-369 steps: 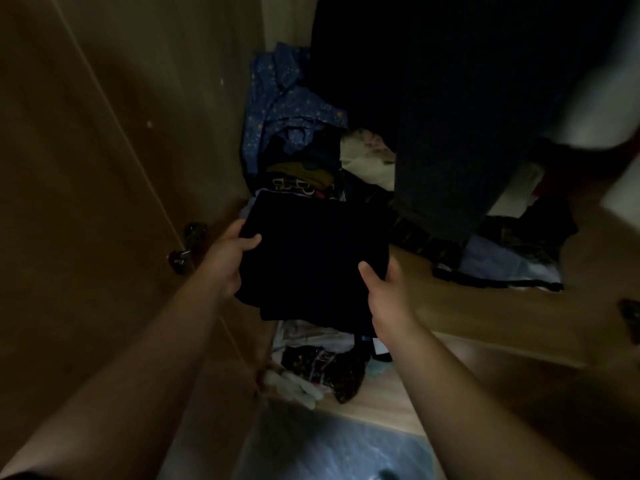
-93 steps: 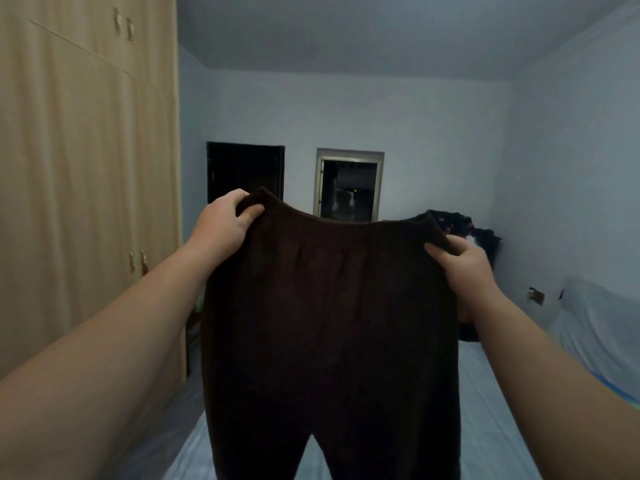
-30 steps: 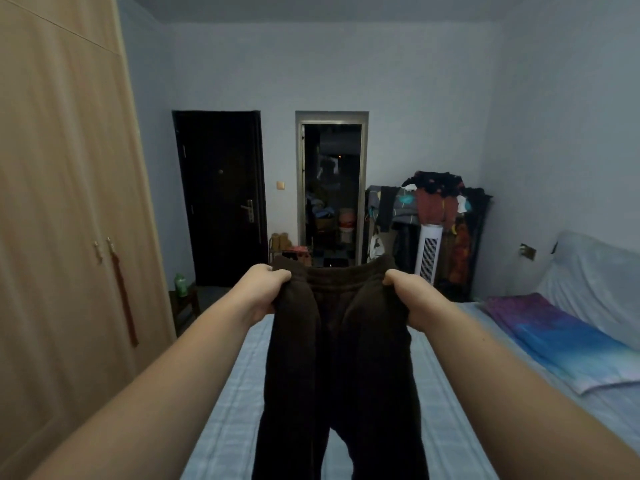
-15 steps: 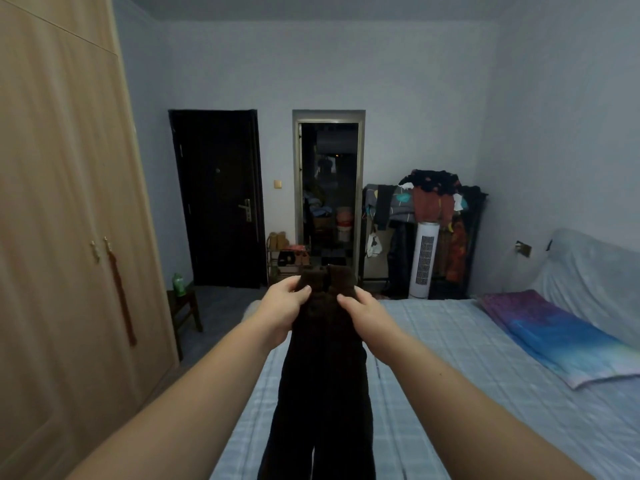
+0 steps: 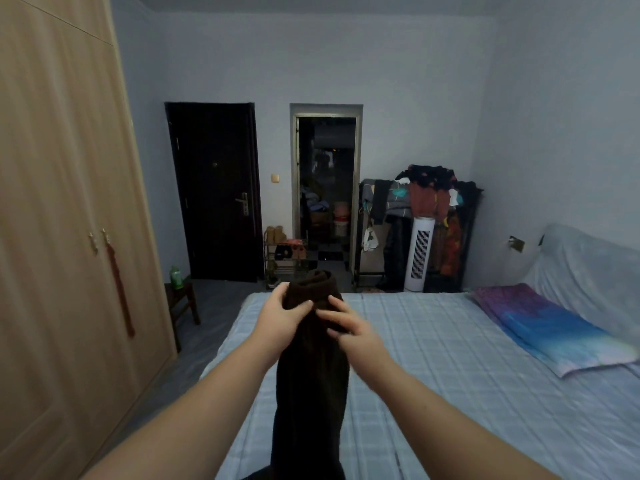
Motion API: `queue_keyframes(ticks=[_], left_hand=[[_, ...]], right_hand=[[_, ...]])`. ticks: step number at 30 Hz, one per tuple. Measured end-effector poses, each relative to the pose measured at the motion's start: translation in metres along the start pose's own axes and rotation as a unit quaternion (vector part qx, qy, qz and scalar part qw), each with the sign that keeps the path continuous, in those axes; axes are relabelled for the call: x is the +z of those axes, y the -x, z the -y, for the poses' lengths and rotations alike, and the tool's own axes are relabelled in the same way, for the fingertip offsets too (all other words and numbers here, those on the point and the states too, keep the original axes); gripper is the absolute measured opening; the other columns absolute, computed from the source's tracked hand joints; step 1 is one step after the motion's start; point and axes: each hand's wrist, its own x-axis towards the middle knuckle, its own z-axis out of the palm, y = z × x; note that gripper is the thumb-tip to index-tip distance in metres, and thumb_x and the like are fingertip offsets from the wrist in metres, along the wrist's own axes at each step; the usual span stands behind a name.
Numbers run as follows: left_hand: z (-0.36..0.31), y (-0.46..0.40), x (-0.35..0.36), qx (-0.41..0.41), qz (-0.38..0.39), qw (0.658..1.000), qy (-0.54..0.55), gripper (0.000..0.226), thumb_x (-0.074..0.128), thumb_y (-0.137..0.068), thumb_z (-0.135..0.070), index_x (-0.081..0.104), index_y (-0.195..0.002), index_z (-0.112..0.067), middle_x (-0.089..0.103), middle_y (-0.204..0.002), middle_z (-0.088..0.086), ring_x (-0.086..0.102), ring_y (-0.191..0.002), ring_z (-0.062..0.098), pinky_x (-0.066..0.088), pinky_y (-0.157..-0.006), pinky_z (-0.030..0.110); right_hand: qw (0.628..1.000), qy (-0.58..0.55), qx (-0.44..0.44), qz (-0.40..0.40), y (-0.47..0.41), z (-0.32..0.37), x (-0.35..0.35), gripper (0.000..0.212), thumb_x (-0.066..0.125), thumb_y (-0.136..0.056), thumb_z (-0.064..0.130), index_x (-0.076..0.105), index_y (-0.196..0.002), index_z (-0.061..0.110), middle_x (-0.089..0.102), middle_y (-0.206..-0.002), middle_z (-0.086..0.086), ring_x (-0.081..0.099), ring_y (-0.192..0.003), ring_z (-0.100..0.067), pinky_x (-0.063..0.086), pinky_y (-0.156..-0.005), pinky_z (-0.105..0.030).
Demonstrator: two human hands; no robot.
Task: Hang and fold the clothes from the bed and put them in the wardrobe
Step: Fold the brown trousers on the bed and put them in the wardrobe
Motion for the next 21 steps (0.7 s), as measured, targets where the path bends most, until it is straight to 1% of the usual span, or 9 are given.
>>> queue_keyframes(ticks=[2,4,5,8,10,13,16,19,21], left_hand=[[0.002,-0.002,-0.016,0.015,0.029,0.999,-0.027,0.021,0.066,-0.093,-0.011,0.066,-0.110,-0.023,0.072,-0.106,0.000,0.069,-0.101,0.017,0.057,-0.085,0.034],[0.002,-0.001,-0.029,0.037,0.062,0.996,-0.050,0.022,0.065,-0.093,-0.007,0.068,-0.105,-0.025,0.074,-0.102,-0.001,0.070,-0.100,0.018,0.057,-0.087,0.036],[0.001,-0.001,-0.034,0.047,0.070,0.994,-0.064,0.022,0.066,-0.093,-0.006,0.069,-0.103,-0.026,0.074,-0.100,0.000,0.071,-0.099,0.019,0.058,-0.088,0.037],[-0.003,0.001,-0.045,0.066,0.089,0.991,-0.076,0.025,0.066,-0.091,-0.001,0.069,-0.098,-0.024,0.073,-0.098,0.002,0.071,-0.098,0.022,0.058,-0.084,0.034],[-0.008,0.005,-0.049,0.062,0.105,0.990,-0.066,0.022,0.065,-0.090,0.000,0.069,-0.100,-0.019,0.073,-0.101,0.007,0.071,-0.098,0.023,0.059,-0.082,0.034],[-0.015,0.011,-0.053,0.059,0.131,0.988,-0.060,0.018,0.067,-0.089,0.000,0.069,-0.100,-0.014,0.072,-0.103,0.013,0.071,-0.100,0.028,0.059,-0.087,0.042],[-0.018,0.014,-0.057,0.062,0.143,0.987,-0.048,0.016,0.068,-0.087,0.000,0.070,-0.097,-0.012,0.071,-0.102,0.016,0.069,-0.103,0.035,0.057,-0.092,0.049],[-0.019,0.016,-0.061,0.069,0.157,0.984,-0.046,0.016,0.069,-0.086,0.002,0.070,-0.096,-0.010,0.070,-0.101,0.017,0.067,-0.105,0.038,0.054,-0.095,0.054],[-0.021,0.017,-0.063,0.074,0.173,0.980,-0.061,0.016,0.070,-0.086,0.002,0.070,-0.097,-0.010,0.069,-0.103,0.018,0.067,-0.105,0.037,0.054,-0.096,0.054]], right_hand=[[0.994,0.062,-0.039,-0.086,-0.002,0.012,-0.019,0.054,0.043,-0.085,-0.015,0.076,-0.094,0.026,0.063,-0.126,0.011,0.057,-0.120,-0.009,0.052,-0.092,-0.028],[0.981,0.108,-0.098,-0.128,-0.007,0.027,-0.038,0.053,0.043,-0.081,-0.015,0.072,-0.090,0.027,0.063,-0.114,0.007,0.060,-0.100,-0.005,0.049,-0.082,-0.025],[0.976,0.134,-0.123,-0.122,-0.009,0.036,-0.045,0.055,0.043,-0.080,-0.015,0.071,-0.094,0.030,0.061,-0.116,0.009,0.058,-0.102,-0.002,0.047,-0.087,-0.024],[0.965,0.225,-0.134,-0.020,-0.014,0.056,-0.056,0.064,0.048,-0.083,-0.011,0.067,-0.116,0.040,0.049,-0.134,0.017,0.042,-0.131,-0.003,0.036,-0.109,-0.028],[0.959,0.258,-0.101,0.062,-0.013,0.065,-0.055,0.061,0.055,-0.088,-0.004,0.064,-0.124,0.045,0.038,-0.147,0.018,0.030,-0.140,-0.005,0.029,-0.114,-0.031],[0.945,0.295,-0.079,0.120,-0.012,0.070,-0.048,0.057,0.066,-0.089,0.006,0.061,-0.124,0.051,0.029,-0.155,0.016,0.024,-0.145,-0.013,0.029,-0.120,-0.041],[0.942,0.297,-0.085,0.133,-0.010,0.072,-0.044,0.050,0.070,-0.087,0.009,0.062,-0.113,0.051,0.031,-0.153,0.017,0.033,-0.144,-0.018,0.036,-0.117,-0.043],[0.933,0.314,-0.096,0.146,-0.004,0.078,-0.040,0.046,0.069,-0.087,0.007,0.061,-0.116,0.041,0.039,-0.142,0.019,0.046,-0.132,-0.013,0.045,-0.104,-0.025],[0.920,0.340,-0.097,0.172,0.000,0.081,-0.036,0.050,0.070,-0.087,0.008,0.059,-0.124,0.041,0.039,-0.137,0.021,0.047,-0.126,-0.009,0.046,-0.098,-0.022]])
